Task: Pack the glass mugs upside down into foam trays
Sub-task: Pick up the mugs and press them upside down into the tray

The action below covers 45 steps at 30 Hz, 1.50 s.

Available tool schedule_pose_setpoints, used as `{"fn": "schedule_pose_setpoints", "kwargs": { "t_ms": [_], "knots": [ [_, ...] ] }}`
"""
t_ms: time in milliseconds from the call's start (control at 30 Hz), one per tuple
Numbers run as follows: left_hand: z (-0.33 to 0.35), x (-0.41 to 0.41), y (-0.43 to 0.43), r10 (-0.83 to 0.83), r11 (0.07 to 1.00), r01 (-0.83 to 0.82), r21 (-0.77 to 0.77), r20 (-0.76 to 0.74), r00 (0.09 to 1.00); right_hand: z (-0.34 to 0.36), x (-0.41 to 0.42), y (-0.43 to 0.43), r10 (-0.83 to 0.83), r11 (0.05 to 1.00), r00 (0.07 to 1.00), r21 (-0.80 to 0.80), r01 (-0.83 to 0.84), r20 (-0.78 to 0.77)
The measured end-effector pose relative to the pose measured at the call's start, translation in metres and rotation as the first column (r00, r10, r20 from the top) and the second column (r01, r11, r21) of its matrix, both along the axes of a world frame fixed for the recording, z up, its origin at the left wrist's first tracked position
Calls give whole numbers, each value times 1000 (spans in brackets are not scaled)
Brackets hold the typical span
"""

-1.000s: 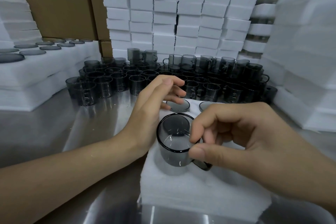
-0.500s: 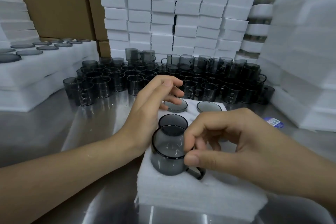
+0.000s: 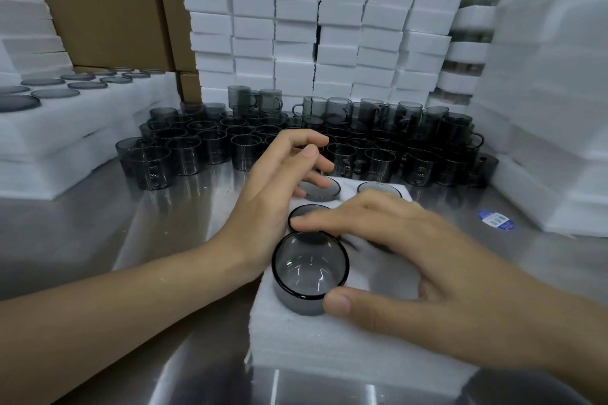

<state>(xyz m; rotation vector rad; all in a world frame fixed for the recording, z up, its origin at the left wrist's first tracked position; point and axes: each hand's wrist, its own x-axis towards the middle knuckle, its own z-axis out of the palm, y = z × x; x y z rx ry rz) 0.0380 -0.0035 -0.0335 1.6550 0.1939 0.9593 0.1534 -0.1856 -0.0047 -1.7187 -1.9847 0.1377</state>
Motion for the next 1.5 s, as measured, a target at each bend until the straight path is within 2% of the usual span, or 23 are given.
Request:
{"fn": "schedule_pose_setpoints", "kwargs": {
  "t_ms": [167, 300, 500, 700, 833, 867, 900, 933, 967, 1000, 1033, 1100, 1167, 1300, 1500],
  "knots": [
    [0, -1, -1, 0, 1000, 0, 9, -5, 1000, 1, -1, 1, -13, 999, 998, 34, 15, -53],
    [-1, -1, -3, 8, 999, -7, 37, -13, 1000, 1, 2, 4, -30, 999, 996, -28, 27, -86],
    [0, -3, -4, -1, 998, 3, 58, -33, 999, 1, 2, 7, -45, 991, 998, -122, 49, 42],
    [3, -4, -6, 22, 995, -16, 101, -67, 997, -1, 0, 4, -53, 997, 995, -52, 58, 83],
    [1, -2, 7, 74, 947, -48, 318, -72, 995, -2, 0, 4, -49, 999, 997, 25, 47, 62],
    [1, -3, 16, 124, 906, -84, 415, -70, 990, -2, 0, 4, -46, 999, 998, 19, 45, 46],
    [0, -4, 28, 218, 826, -145, 545, -71, 973, -2, 0, 4, -44, 999, 999, 11, 44, 30],
    [2, -6, 42, 378, 671, -215, 710, -79, 922, -2, 0, 3, -42, 999, 999, 8, 41, 11],
    [5, -9, 59, 571, 446, -227, 866, -80, 817, -2, 0, 3, -39, 999, 999, 10, 39, -9],
    [7, -14, 76, 735, 259, -156, 953, -90, 672, -3, 0, 3, -37, 999, 999, 13, 38, -27],
    [10, -22, 93, 854, 189, -62, 980, -133, 503, -3, -1, 2, -39, 999, 999, 11, 39, -39],
    [17, -36, 123, 942, 266, 22, 964, -265, 207, -3, -1, 1, -55, 998, 998, -1, 55, -18],
    [21, -49, 145, 928, 369, 7, 930, -368, 59, -3, -2, 1, -61, 998, 998, 1, 61, 33],
    [34, -64, 163, 887, 462, -52, 885, -462, 8, 0, -3, 1, -72, 997, 994, -2, 73, 79],
    [41, -67, 158, 889, 458, 11, 889, -458, 19, 2, -5, -1, -82, 996, 993, -38, 85, 81]
  ]
}}
